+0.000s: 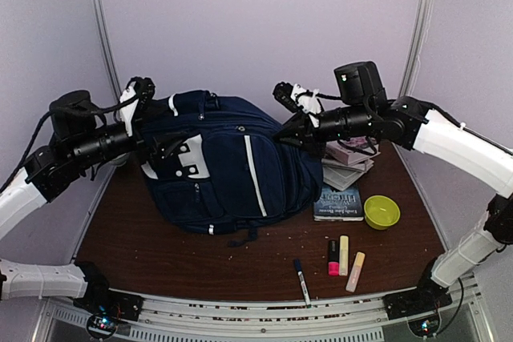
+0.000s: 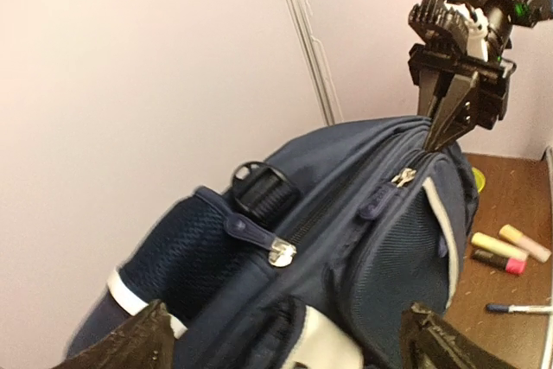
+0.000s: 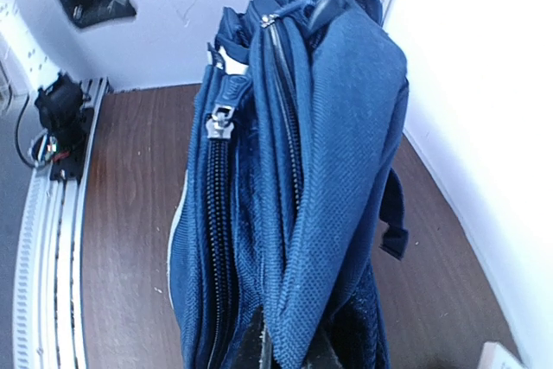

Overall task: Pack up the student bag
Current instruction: Pass from the right arm to the left

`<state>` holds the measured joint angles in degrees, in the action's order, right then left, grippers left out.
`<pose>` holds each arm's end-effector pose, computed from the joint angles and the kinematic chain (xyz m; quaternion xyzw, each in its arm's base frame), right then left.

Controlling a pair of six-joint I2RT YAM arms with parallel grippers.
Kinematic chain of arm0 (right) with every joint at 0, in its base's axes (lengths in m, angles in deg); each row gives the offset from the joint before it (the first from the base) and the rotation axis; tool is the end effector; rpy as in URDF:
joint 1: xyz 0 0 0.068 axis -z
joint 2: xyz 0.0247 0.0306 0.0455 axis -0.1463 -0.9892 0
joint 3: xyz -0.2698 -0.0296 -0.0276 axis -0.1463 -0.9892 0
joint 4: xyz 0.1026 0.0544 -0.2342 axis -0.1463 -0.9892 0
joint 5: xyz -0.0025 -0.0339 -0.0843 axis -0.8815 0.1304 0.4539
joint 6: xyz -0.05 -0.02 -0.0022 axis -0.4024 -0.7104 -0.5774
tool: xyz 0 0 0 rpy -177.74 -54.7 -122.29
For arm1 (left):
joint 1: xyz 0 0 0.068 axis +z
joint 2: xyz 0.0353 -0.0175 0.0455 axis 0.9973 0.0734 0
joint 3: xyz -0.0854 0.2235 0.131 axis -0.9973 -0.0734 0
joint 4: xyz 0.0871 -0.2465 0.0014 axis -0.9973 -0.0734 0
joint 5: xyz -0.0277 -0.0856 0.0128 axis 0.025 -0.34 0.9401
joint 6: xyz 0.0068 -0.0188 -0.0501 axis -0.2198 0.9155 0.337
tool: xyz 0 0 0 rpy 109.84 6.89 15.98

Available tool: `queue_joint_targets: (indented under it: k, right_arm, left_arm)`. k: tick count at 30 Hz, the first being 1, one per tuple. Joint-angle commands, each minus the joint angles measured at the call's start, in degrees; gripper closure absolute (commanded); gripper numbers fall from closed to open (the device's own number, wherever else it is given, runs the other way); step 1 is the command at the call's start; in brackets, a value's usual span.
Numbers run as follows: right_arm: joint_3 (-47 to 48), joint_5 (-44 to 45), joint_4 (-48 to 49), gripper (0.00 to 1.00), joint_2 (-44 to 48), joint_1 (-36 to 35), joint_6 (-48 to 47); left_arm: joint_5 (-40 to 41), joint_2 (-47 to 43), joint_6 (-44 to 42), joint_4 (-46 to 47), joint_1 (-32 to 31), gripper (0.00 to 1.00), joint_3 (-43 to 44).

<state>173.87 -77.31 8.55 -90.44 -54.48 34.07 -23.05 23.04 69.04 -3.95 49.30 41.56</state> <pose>0.2193 0.2516 0.3978 -0.5572 0.6137 0.3121 0.4642 0.1613 -0.1302 0.3950 0.3693 0.6395 -0.2400 0.6302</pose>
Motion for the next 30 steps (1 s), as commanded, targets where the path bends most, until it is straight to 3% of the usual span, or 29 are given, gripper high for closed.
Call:
queue_joint_targets:
  k: [1, 4, 8, 12, 18, 20, 24, 26, 27, 30]
  right_arm:
    - [-3.53, -0.94, 12.91, 1.00, 5.49, -1.62, -11.26]
    - [-5.87, -2.74, 14.16, 1.00, 6.72, -1.86, -14.87]
    - [-7.61, -2.32, 13.76, 1.00, 7.51, -1.84, -19.80]
    - [-8.23, -2.87, 10.98, 1.00, 7.39, -1.47, -25.03]
    - [-8.85, -7.70, 13.10, 1.00, 6.73, 0.74, -23.66]
    - [-9.34, -9.59, 15.65, 1.00, 6.63, 1.63, -21.61]
    - [-11.32, -12.15, 25.80, 1.00, 5.37, 4.14, -13.14]
    - [-11.69, -7.50, 29.10, 1.00, 4.35, 4.72, -9.01]
    - [-11.67, -3.91, 30.36, 0.91, 3.96, 4.75, -6.83]
    - [-10.51, 5.40, 33.02, 0.44, 3.99, 4.73, 0.46]
  left_arm:
    - [5.61, -0.63, -6.17, -1.90, 0.02, 0.02, 0.84]
    - [12.35, 2.66, -8.46, -7.41, 0.02, 0.02, 2.39]
    - [11.24, 8.00, -10.13, -15.91, 0.00, 0.02, 5.98]
    - [17.94, 9.30, -10.79, -17.32, 0.10, 0.02, 6.78]
    - [19.08, 12.39, -11.79, -18.31, 0.10, 0.05, 6.14]
    - [21.11, 13.86, -12.87, -17.02, 0.18, 0.25, 5.03]
    - [23.07, 14.60, -11.89, -14.06, 0.68, 0.97, 3.76]
    - [20.70, 12.61, -10.33, -11.85, 0.69, 1.00, 2.82]
    - [19.04, 11.03, -9.38, -9.87, 0.72, 1.00, 1.60]
    - [14.92, 6.47, -5.44, -3.45, 0.69, 1.00, -2.23]
